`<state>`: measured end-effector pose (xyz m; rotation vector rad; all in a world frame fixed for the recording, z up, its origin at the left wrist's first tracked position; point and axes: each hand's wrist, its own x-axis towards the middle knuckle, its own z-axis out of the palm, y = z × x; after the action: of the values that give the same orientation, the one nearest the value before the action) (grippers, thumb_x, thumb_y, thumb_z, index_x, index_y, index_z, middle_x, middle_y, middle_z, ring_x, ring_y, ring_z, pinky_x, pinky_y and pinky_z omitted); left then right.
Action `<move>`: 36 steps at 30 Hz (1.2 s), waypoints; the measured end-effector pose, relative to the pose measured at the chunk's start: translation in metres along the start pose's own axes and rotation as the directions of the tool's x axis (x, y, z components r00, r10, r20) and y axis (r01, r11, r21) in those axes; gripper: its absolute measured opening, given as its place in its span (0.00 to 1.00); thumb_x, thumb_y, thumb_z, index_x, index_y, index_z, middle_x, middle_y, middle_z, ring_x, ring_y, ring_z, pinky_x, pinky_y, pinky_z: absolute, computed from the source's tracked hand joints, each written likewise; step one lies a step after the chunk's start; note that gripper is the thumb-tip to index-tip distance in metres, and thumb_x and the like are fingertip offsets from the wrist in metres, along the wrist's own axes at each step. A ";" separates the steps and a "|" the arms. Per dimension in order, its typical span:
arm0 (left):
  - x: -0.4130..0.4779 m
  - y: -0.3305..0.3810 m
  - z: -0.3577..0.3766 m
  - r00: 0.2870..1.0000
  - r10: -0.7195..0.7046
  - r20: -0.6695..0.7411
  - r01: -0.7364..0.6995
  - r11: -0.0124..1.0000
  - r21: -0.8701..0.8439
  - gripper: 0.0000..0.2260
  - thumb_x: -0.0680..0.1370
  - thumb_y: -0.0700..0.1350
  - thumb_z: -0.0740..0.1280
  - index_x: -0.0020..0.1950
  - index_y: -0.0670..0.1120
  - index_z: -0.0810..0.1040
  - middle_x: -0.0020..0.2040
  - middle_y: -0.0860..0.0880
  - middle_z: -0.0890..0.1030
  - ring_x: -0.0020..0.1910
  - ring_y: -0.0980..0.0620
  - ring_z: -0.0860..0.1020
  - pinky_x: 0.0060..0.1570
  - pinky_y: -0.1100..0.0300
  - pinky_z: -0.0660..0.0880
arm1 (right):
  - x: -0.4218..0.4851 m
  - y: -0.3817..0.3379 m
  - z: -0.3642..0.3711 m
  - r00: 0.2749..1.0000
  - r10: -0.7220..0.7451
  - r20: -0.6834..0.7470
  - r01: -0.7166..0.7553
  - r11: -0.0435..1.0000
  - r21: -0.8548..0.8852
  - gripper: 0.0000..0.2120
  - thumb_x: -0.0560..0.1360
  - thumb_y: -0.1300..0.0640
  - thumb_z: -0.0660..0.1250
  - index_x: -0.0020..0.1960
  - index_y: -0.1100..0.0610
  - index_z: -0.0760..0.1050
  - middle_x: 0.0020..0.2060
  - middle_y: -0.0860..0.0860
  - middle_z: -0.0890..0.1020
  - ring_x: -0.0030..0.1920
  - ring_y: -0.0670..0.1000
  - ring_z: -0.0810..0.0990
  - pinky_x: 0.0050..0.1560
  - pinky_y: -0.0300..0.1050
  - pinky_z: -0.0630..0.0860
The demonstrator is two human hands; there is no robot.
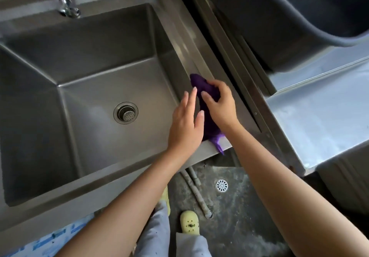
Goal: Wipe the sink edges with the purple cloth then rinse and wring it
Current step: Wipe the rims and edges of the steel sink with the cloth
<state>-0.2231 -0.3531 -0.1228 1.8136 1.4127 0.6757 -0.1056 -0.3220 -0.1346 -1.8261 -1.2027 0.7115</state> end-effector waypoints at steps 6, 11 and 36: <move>0.057 -0.035 0.039 0.973 -0.040 0.229 -0.012 0.975 0.221 0.27 0.80 0.52 0.55 0.77 0.49 0.51 0.78 0.46 0.50 0.71 0.42 0.60 0.69 0.53 0.60 | 0.016 0.014 -0.018 0.979 -0.124 0.163 0.179 0.902 -0.393 0.19 0.80 0.61 0.53 0.70 0.59 0.65 0.70 0.57 0.69 0.71 0.56 0.64 0.73 0.52 0.60; 0.047 -0.042 0.058 0.979 0.189 0.080 -0.205 0.916 0.345 0.24 0.74 0.53 0.56 0.68 0.47 0.73 0.71 0.46 0.70 0.48 0.43 0.75 0.50 0.52 0.76 | 0.026 0.036 -0.030 0.952 -0.126 0.279 0.268 0.787 -0.556 0.21 0.80 0.59 0.55 0.73 0.59 0.61 0.75 0.56 0.60 0.76 0.55 0.54 0.75 0.53 0.54; 0.158 -0.056 0.022 0.989 0.149 0.013 -0.139 0.888 0.439 0.19 0.79 0.47 0.62 0.70 0.48 0.70 0.73 0.50 0.67 0.59 0.44 0.72 0.56 0.52 0.70 | 0.123 0.021 0.021 0.922 -0.176 0.344 0.351 0.752 -0.558 0.24 0.82 0.50 0.48 0.75 0.58 0.52 0.77 0.53 0.52 0.76 0.49 0.47 0.73 0.40 0.41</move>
<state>-0.1981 -0.1976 -0.1858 2.2862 1.5461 0.4721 -0.0654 -0.2064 -0.1661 -2.0348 -2.0215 0.4334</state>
